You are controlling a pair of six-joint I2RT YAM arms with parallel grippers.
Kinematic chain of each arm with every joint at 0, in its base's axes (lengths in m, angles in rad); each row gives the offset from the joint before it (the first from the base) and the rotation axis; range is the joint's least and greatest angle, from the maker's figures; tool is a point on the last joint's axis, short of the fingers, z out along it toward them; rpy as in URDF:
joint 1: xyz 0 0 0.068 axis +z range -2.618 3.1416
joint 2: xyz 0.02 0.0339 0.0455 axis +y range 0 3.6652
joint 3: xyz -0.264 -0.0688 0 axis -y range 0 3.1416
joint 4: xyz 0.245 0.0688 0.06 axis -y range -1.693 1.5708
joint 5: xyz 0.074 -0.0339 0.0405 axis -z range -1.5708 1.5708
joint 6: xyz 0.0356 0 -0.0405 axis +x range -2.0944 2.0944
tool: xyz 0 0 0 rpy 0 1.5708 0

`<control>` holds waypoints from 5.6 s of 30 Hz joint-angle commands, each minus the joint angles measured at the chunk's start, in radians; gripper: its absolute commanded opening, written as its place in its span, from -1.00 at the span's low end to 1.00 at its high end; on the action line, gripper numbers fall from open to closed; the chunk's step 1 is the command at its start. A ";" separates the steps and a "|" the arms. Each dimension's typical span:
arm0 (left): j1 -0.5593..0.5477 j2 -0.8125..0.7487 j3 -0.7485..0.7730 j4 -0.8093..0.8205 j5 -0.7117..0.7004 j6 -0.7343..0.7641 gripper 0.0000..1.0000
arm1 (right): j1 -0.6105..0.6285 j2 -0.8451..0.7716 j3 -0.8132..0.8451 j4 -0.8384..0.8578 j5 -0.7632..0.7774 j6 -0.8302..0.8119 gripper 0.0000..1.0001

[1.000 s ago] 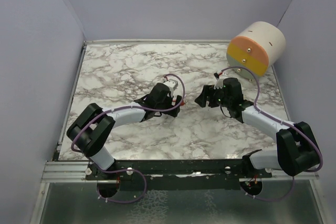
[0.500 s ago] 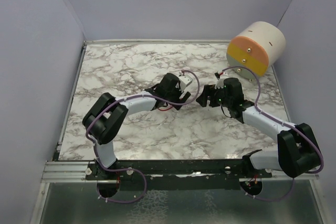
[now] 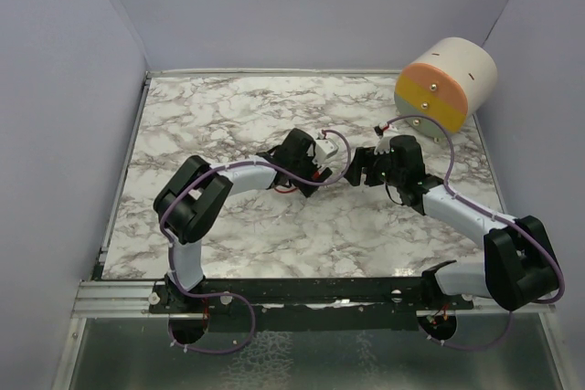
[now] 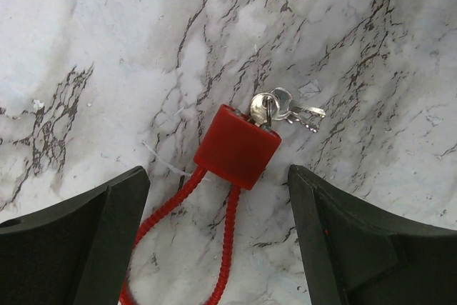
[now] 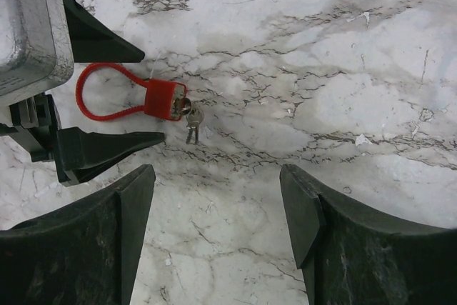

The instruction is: Unlock with the key

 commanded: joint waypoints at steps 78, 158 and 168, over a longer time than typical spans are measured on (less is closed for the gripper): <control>-0.185 -0.375 -0.364 0.606 -0.039 -0.285 -1.00 | 0.001 -0.151 -0.160 0.387 -0.285 0.279 -0.28; -0.346 -0.301 -0.245 0.659 -0.494 -0.358 -1.00 | 0.000 -0.110 -0.067 0.203 -0.157 0.364 -0.98; -0.433 -0.237 -0.169 0.610 -0.660 -0.326 -1.00 | 0.001 -0.138 -0.010 0.053 -0.083 0.372 -0.98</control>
